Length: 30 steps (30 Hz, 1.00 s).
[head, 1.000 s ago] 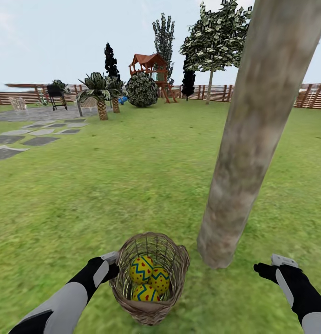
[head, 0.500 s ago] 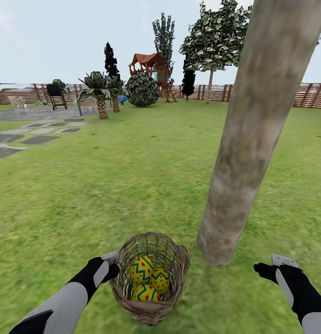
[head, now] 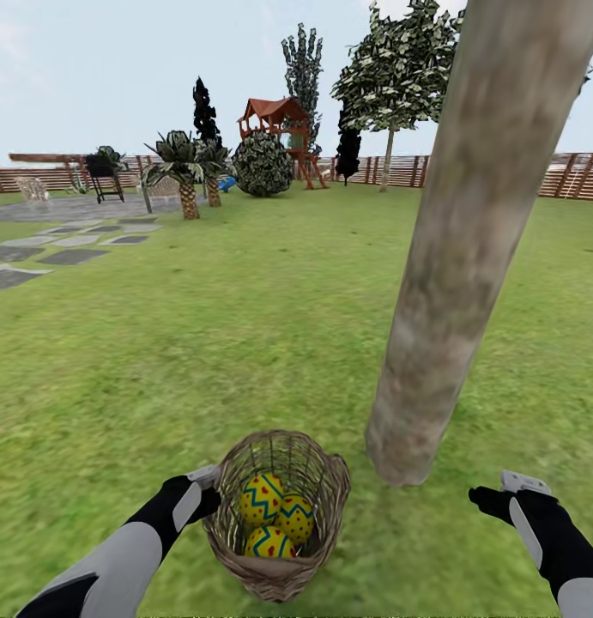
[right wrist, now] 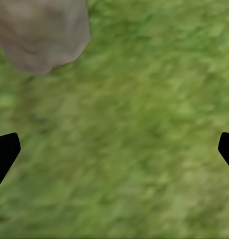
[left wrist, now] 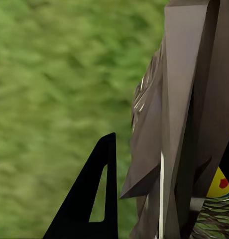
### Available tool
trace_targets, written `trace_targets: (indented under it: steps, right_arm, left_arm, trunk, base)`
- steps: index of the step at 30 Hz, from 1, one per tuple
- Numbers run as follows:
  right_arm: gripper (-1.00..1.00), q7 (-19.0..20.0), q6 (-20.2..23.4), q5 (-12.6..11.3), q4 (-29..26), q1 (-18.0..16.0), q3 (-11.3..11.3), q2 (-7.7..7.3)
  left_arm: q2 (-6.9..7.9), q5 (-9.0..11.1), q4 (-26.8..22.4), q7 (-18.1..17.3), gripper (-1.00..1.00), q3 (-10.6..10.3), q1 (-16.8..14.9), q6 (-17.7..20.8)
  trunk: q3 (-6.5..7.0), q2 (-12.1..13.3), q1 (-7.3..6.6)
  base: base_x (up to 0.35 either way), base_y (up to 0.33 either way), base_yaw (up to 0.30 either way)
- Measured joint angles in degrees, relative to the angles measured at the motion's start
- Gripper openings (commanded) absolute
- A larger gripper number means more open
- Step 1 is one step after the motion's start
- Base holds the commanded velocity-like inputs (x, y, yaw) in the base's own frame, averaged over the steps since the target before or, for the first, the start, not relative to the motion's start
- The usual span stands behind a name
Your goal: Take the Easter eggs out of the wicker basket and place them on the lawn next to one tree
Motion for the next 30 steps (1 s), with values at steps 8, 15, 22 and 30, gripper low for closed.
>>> trace_targets:
  steps: [8,15,22,30]
  right_arm:
    - [1.0,0.0,0.0,0.0,0.0,0.0,0.0,0.0]
    - [1.0,0.0,0.0,0.0,0.0,0.0,-0.1,0.0]
    - [1.0,0.0,0.0,0.0,0.0,0.0,0.0,0.0]
    - [1.0,0.0,0.0,0.0,0.0,0.0,0.0,0.0]
  left_arm:
    - [0.04,0.3,-3.3,-0.1,-1.0,-0.4,-0.1,4.2]
    - [0.08,0.4,-4.4,-0.1,-1.0,-0.3,-0.1,5.5]
    - [0.08,0.4,-4.4,-0.1,-1.0,-0.4,-0.1,5.5]
    - [0.04,0.3,0.0,-0.1,1.0,0.0,0.0,-0.1]
  trunk:
    - [-1.42,-3.2,1.74]
    - [-1.78,-4.0,2.19]
    - [-1.78,-4.0,2.19]
    - [-1.8,-4.0,2.2]
  base:
    - [0.0,0.0,0.0]
    - [0.0,0.0,0.0]
    - [0.0,0.0,0.0]
    - [0.0,0.0,0.0]
